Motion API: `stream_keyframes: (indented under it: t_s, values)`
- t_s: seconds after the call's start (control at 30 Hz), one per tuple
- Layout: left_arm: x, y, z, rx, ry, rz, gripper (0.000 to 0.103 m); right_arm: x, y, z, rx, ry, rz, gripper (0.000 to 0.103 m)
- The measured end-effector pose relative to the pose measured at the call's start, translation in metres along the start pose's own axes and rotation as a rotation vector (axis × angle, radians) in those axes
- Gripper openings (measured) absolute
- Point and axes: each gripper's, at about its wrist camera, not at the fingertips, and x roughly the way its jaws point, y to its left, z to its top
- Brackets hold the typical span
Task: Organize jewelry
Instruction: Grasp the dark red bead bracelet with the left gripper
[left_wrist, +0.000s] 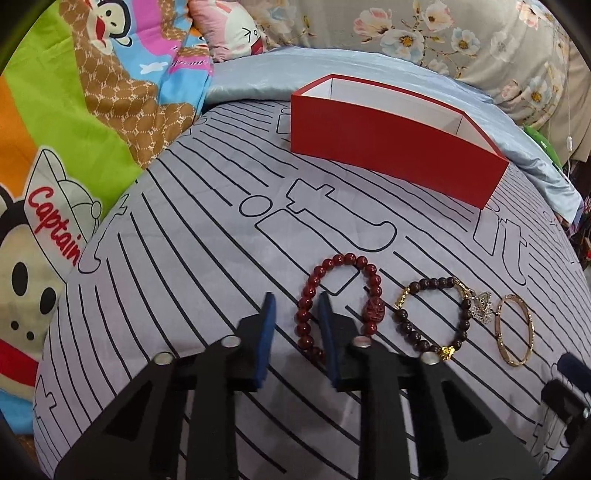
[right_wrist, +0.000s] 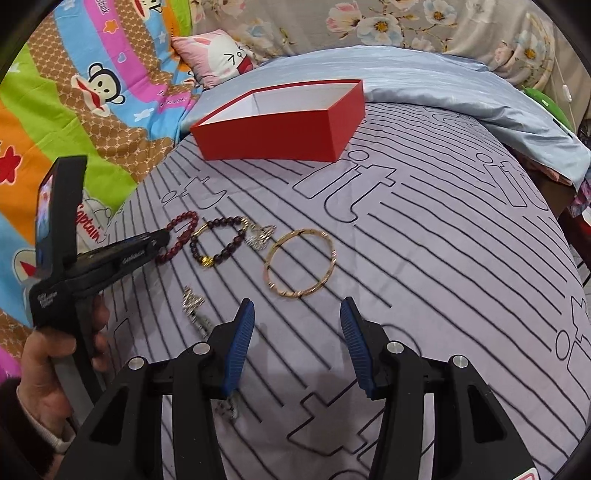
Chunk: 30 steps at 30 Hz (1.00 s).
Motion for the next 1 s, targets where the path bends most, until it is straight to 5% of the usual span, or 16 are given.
stream_keyframes:
  t_s: [0.2,0.77,1.0]
  values:
    - [-0.001,0.006,-0.001,-0.026,-0.01,-0.029,0.008,0.019,-0.013,0.018,0.03,0.009,-0.021,0.042]
    - [-0.002,0.007,-0.003,-0.038,-0.011,-0.041,0.008,0.046,-0.008,0.031,-0.03,0.01,-0.097,0.006]
    - [-0.002,0.008,-0.004,-0.043,-0.011,-0.047,0.008,0.044,-0.011,0.03,-0.001,0.007,-0.081,0.003]
